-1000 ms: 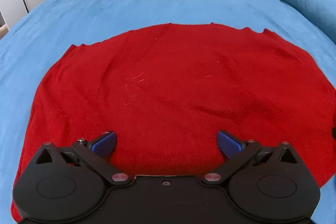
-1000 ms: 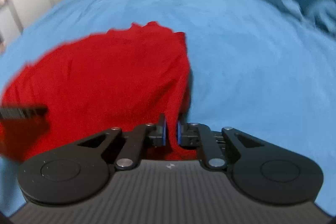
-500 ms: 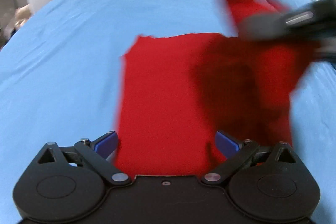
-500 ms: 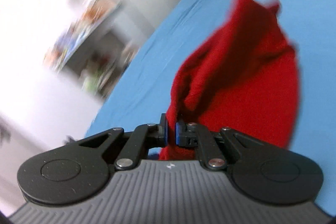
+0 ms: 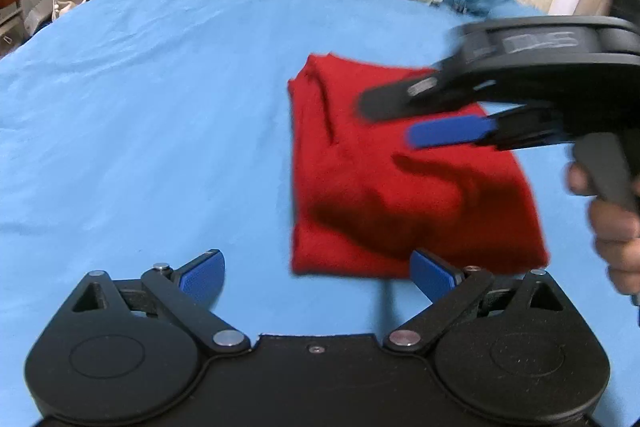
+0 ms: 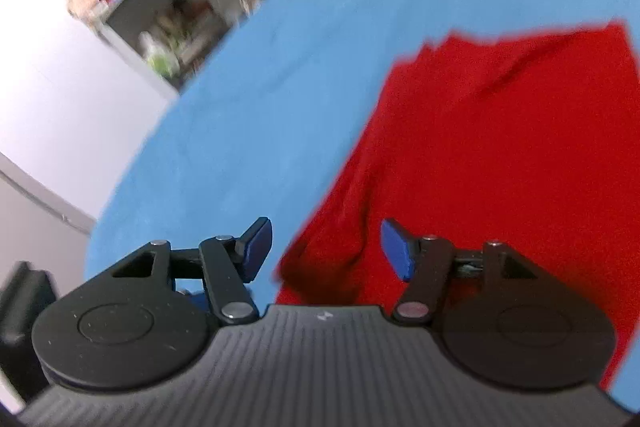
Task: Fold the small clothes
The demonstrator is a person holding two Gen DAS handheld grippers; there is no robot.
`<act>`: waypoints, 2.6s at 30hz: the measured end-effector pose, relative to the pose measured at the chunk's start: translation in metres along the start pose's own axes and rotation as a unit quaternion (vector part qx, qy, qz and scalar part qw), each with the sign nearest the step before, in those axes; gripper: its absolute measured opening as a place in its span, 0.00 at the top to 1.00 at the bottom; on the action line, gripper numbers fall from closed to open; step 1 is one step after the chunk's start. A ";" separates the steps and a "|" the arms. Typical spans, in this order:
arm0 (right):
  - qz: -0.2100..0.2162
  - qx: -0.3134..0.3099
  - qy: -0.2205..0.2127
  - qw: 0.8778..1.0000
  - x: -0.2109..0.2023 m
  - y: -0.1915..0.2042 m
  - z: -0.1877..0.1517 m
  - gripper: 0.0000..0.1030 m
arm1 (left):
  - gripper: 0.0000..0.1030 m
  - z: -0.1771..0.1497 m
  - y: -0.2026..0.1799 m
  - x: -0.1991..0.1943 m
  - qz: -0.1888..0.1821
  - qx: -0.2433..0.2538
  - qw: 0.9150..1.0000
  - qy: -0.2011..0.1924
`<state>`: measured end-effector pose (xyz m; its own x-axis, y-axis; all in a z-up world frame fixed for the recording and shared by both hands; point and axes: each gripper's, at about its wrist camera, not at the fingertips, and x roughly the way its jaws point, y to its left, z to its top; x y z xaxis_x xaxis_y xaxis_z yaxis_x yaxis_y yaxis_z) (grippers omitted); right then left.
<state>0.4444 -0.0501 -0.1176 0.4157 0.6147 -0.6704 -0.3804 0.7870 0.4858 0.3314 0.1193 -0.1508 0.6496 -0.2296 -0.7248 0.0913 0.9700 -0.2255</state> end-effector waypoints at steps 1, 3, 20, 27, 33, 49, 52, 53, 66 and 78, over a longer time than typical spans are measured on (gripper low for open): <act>-0.006 -0.002 -0.019 1.000 -0.012 -0.001 -0.001 0.19 | 0.05 0.000 -0.001 -0.003 -0.005 0.000 1.000 -0.009; -0.046 -0.015 -0.077 0.996 -0.051 -0.005 -0.010 0.07 | 0.08 0.004 -0.006 -0.008 -0.011 0.008 1.000 -0.023; -0.213 -0.018 -0.101 0.972 -0.065 -0.041 -0.150 0.05 | 0.54 0.024 -0.002 0.008 -0.001 -0.037 0.999 -0.023; -0.252 -0.046 -0.113 0.960 -0.058 -0.040 -0.153 0.07 | 0.85 0.030 -0.011 0.006 0.018 -0.005 1.000 -0.023; -0.273 -0.024 -0.132 0.953 -0.052 -0.044 -0.148 0.08 | 0.89 0.041 -0.021 0.001 0.016 0.019 0.999 -0.044; -0.338 -0.037 -0.159 0.927 -0.054 -0.047 -0.142 0.32 | 0.90 0.048 -0.021 -0.005 0.002 0.018 0.999 -0.045; -0.350 -0.048 -0.205 0.913 -0.077 -0.037 -0.142 0.31 | 0.91 0.037 -0.022 -0.007 0.002 0.023 0.999 -0.037; -0.358 -0.061 -0.198 0.911 -0.078 -0.036 -0.144 0.29 | 0.91 0.031 -0.023 -0.003 0.007 0.024 0.999 -0.030; -0.283 -0.056 -0.109 0.951 -0.088 -0.066 -0.160 0.26 | 0.88 0.002 -0.015 0.002 0.053 0.026 0.998 -0.016; -0.156 0.044 -0.093 0.982 -0.137 -0.092 -0.076 0.00 | 0.27 0.089 -0.003 0.035 -0.041 -0.002 0.999 0.015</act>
<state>0.3598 -0.2101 -0.1131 0.6475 0.3363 -0.6839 -0.1416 0.9348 0.3256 0.4207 0.1153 -0.1176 0.6171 -0.3108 -0.7229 0.1404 0.9474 -0.2875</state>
